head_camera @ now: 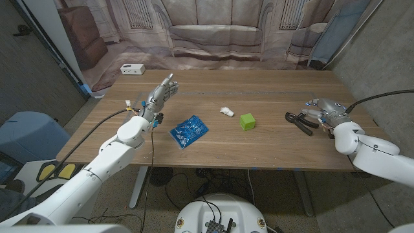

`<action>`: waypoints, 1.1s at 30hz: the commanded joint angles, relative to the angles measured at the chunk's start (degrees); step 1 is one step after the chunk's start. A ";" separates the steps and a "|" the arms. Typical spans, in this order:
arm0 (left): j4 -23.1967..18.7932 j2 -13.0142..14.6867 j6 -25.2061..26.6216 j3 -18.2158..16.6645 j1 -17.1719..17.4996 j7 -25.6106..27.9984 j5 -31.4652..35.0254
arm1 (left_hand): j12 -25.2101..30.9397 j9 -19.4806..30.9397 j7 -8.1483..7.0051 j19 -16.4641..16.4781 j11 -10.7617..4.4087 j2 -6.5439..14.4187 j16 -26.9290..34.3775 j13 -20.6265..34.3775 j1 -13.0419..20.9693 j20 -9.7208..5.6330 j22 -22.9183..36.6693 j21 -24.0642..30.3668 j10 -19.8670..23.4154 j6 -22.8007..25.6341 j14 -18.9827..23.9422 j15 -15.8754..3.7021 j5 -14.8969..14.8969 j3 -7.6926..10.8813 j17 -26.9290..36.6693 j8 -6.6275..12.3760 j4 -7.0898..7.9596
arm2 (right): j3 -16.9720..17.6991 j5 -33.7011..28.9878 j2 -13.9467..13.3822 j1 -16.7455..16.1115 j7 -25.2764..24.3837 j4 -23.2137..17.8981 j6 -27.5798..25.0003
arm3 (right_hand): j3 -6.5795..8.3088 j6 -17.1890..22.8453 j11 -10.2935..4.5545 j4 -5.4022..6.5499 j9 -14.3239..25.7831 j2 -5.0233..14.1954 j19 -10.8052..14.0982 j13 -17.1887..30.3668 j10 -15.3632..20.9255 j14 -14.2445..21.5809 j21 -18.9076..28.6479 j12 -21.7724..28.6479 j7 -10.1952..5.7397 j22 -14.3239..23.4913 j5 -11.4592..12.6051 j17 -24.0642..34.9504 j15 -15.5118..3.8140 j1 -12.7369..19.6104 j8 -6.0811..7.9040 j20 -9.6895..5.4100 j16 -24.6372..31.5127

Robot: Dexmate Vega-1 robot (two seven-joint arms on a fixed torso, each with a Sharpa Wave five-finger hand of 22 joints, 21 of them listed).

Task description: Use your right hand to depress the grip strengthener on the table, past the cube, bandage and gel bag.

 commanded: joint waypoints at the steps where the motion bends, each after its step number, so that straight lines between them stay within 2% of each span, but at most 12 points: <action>1: 0.41 0.05 0.18 0.15 -0.47 -0.45 -0.11 | -0.10 0.17 -0.11 0.11 -0.08 0.27 -0.01 0.12 0.30 0.05 0.32 -0.13 0.62 0.35 0.46 0.08 -0.03 0.38 0.08 -0.10 -0.18 | 6.34 2.56 4.71 -5.16 -6.31 2.04 10.98 | 0.37 -1.92 0.14 0.05 0.07 0.62 0.31 0.09 -0.54 0.61 -0.40 -0.29 -0.05 0.14 -0.21 -0.31 0.55 -0.35 -0.65 -0.41 0.30; 6: 0.59 0.02 0.13 0.13 -0.47 -0.45 -0.19 | -0.13 0.17 -0.21 0.16 -0.22 0.27 0.01 0.12 0.30 0.00 0.32 -0.11 0.57 0.44 0.51 0.01 -0.03 0.38 0.08 -0.07 -0.18 | 7.62 3.31 6.00 -5.75 -5.38 3.36 15.11 | 0.24 -3.10 0.69 0.24 0.05 0.64 -0.41 0.07 -0.83 0.12 -1.12 -0.48 0.23 0.11 -0.29 -0.61 1.15 -1.11 -0.87 0.07 0.14; 7: 0.74 -0.03 0.03 0.13 -0.50 -0.53 -0.25 | -0.11 0.17 -0.29 0.18 -0.15 0.27 0.06 0.12 0.30 0.04 0.32 -0.10 0.60 0.50 0.63 -0.23 -0.03 0.38 0.08 -0.05 -0.18 | 8.05 4.05 6.81 -5.85 -5.25 4.25 17.47 | 0.19 -3.18 0.86 0.33 0.05 0.66 -0.60 0.06 -0.82 0.06 -1.30 -0.49 0.56 0.10 -0.31 -0.65 1.21 -1.35 -0.85 0.09 0.14; 9: 0.84 -0.05 -0.01 0.12 -0.51 -0.55 -0.28 | -0.05 0.17 -0.31 0.21 -0.31 0.27 0.09 0.12 0.30 0.01 0.32 -0.09 0.78 0.53 0.74 -0.26 -0.03 0.38 0.08 -0.04 -0.18 | 8.45 4.49 7.72 -5.91 -5.03 5.18 19.78 | 0.01 -3.48 1.29 0.66 0.02 0.80 -0.78 0.03 -0.92 -0.33 -1.85 -0.58 2.32 0.04 -0.33 -0.85 1.50 -2.29 -0.74 -0.22 0.11; 14: 0.98 0.03 -0.07 0.08 -0.49 -0.64 -0.34 | -0.06 0.17 -0.35 0.22 -0.19 0.26 0.09 0.12 0.31 -0.04 0.32 -0.09 0.77 0.54 0.77 -0.33 -0.03 0.38 0.07 -0.05 -0.18 | 9.53 5.64 10.78 -5.96 -5.35 7.36 25.60 | 0.06 -4.47 1.99 0.64 -0.06 0.95 -0.99 -0.02 -2.05 -1.57 -2.62 -1.02 3.81 -0.05 -0.26 -1.26 1.91 -2.74 -0.89 -0.61 -0.28; 18: 0.86 0.20 -0.02 -0.24 -0.12 -0.35 -0.50 | -0.06 0.17 -0.30 0.22 -0.18 0.26 0.09 0.12 0.31 -0.05 0.32 -0.09 0.77 0.54 0.81 -0.28 -0.03 0.39 0.07 -0.06 -0.18 | 10.17 5.96 12.40 -5.96 -5.27 7.67 27.57 | 0.03 -5.36 1.95 0.63 -0.12 0.93 -1.50 -0.06 -2.81 -2.38 -3.28 -1.26 4.58 -0.08 -0.24 -1.53 2.30 -3.08 -1.03 -0.53 -0.48; 24: 1.02 0.20 -0.65 -0.47 0.12 -0.27 -0.41 | -0.06 0.17 -0.35 0.23 -0.08 0.26 0.08 0.12 0.32 -0.09 0.32 -0.09 0.79 0.58 0.81 -0.30 -0.03 0.39 0.07 -0.06 -0.19 | 10.71 6.87 14.36 -5.66 -4.14 7.94 30.01 | -0.22 -5.94 2.17 0.65 -0.19 0.58 -1.86 -0.10 -3.18 -3.03 -3.92 -1.29 5.45 -0.09 -0.26 -1.81 2.68 -3.68 -1.01 -0.25 -0.56; 33: 1.19 0.22 -0.59 -0.53 0.16 -0.53 -0.76 | -0.08 0.17 -0.38 0.23 -0.10 0.26 0.06 0.12 0.32 -0.09 0.32 -0.09 0.76 0.62 0.81 -0.25 -0.03 0.39 0.07 -0.05 -0.19 | 10.69 8.12 18.12 -4.33 -3.00 10.29 38.01 | -0.43 -5.74 2.34 0.69 -0.23 0.32 -1.90 -0.12 -3.11 -3.28 -4.30 -1.18 6.11 -0.10 -0.27 -1.99 2.61 -4.15 -0.78 -0.26 -0.52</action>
